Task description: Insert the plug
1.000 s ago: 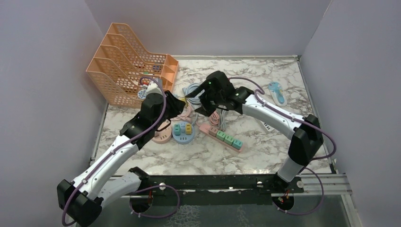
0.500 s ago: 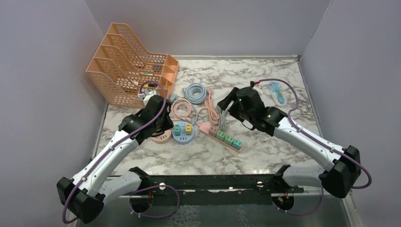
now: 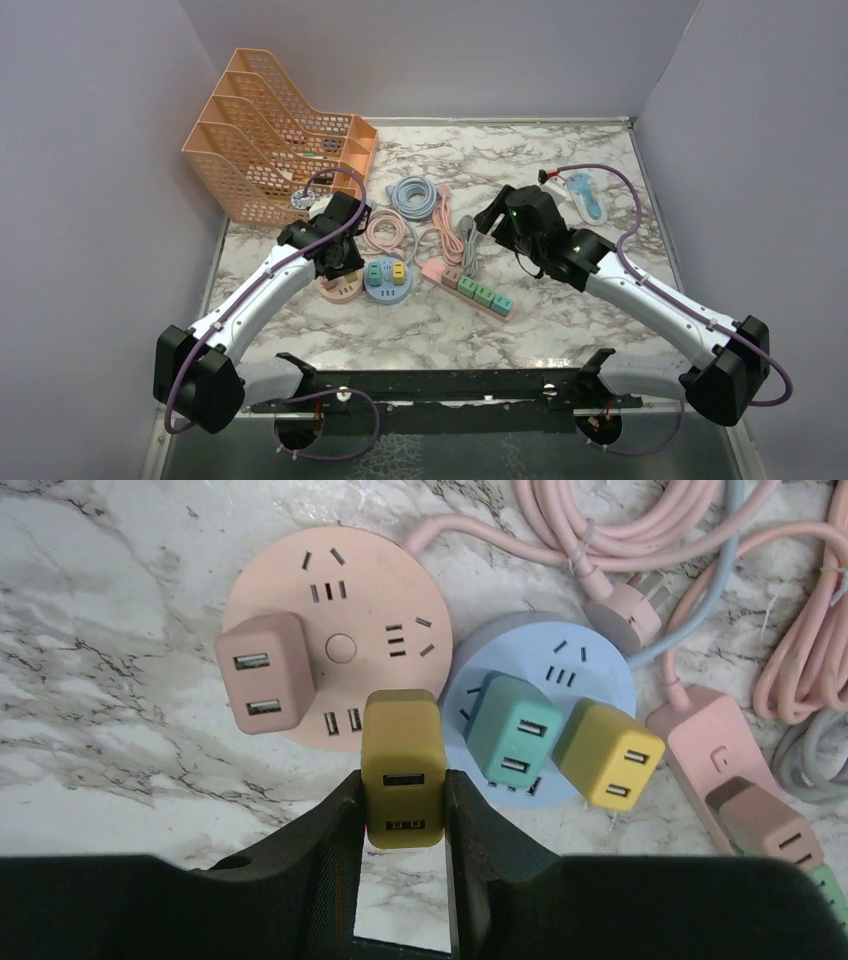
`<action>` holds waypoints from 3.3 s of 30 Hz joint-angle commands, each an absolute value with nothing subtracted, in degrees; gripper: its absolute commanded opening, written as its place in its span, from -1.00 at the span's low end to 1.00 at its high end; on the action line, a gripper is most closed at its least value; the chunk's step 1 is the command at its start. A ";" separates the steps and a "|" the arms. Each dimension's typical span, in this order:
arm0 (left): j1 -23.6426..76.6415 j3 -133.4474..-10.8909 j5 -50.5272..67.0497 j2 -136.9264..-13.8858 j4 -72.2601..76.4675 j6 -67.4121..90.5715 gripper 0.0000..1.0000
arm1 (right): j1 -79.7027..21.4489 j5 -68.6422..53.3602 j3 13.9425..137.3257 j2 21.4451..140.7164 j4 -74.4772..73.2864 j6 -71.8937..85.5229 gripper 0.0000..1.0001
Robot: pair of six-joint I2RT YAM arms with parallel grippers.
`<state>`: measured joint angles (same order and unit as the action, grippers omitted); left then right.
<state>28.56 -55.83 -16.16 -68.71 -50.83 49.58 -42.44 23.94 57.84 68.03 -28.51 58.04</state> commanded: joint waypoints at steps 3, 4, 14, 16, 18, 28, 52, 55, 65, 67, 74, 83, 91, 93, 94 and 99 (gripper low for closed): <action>23.47 -57.41 -16.27 -70.59 -46.85 47.32 -0.65 | -42.71 30.81 57.79 65.13 -30.31 55.35 0.30; 22.86 -57.47 -15.74 -71.05 -46.37 47.10 -0.66 | -42.71 31.22 57.68 64.91 -30.29 55.12 0.30; 20.89 -55.60 -12.12 -74.41 -43.58 48.05 -0.66 | -42.71 35.13 56.64 63.38 -30.03 52.81 0.29; 20.70 -55.28 -12.05 -74.69 -43.22 48.31 -0.67 | -42.71 35.24 56.24 63.29 -29.60 52.37 0.29; 20.52 -54.96 -12.01 -74.92 -42.92 48.42 -0.67 | -42.71 35.17 55.80 63.33 -29.22 52.35 0.29; 20.21 -53.91 -11.21 -76.25 -43.24 49.56 -0.72 | -42.71 35.14 55.69 63.81 -29.27 51.99 0.29; 20.07 -51.81 -12.16 -84.73 -40.63 47.96 -0.81 | -42.71 35.80 55.78 64.27 -30.07 52.03 0.27; 20.12 -50.42 -12.09 -86.26 -39.80 47.64 -0.87 | -42.71 36.11 55.77 64.25 -30.15 52.03 0.27; 21.27 -39.89 -12.48 -83.47 -34.88 54.40 -1.00 | -42.71 37.24 55.68 64.72 -30.17 51.97 0.27; 23.12 -38.66 -13.63 -82.59 -34.74 56.38 -1.00 | -42.71 37.31 55.72 64.97 -30.23 52.02 0.27; 26.63 -35.98 -15.05 -84.21 -32.60 59.68 -1.00 | -42.71 36.84 56.19 65.66 -30.41 52.34 0.27; 26.37 -46.32 -17.79 -79.85 -39.32 55.56 -0.12 | -42.71 37.81 56.78 65.30 -30.32 49.20 0.27; 25.18 -61.63 -18.03 -73.93 -45.33 48.33 0.24 | -42.67 32.28 58.53 63.72 -26.56 29.95 0.31; 25.13 -64.12 -17.94 -72.58 -45.36 46.90 0.27 | -42.71 30.99 58.47 63.43 -25.74 27.16 0.31; 25.07 -65.21 -17.81 -71.95 -45.30 46.14 0.27 | -42.64 30.34 58.49 63.26 -25.32 25.80 0.32; 25.12 -68.36 -16.35 -69.10 -43.33 38.44 0.29 | -42.00 27.00 60.86 65.06 -27.77 23.49 0.33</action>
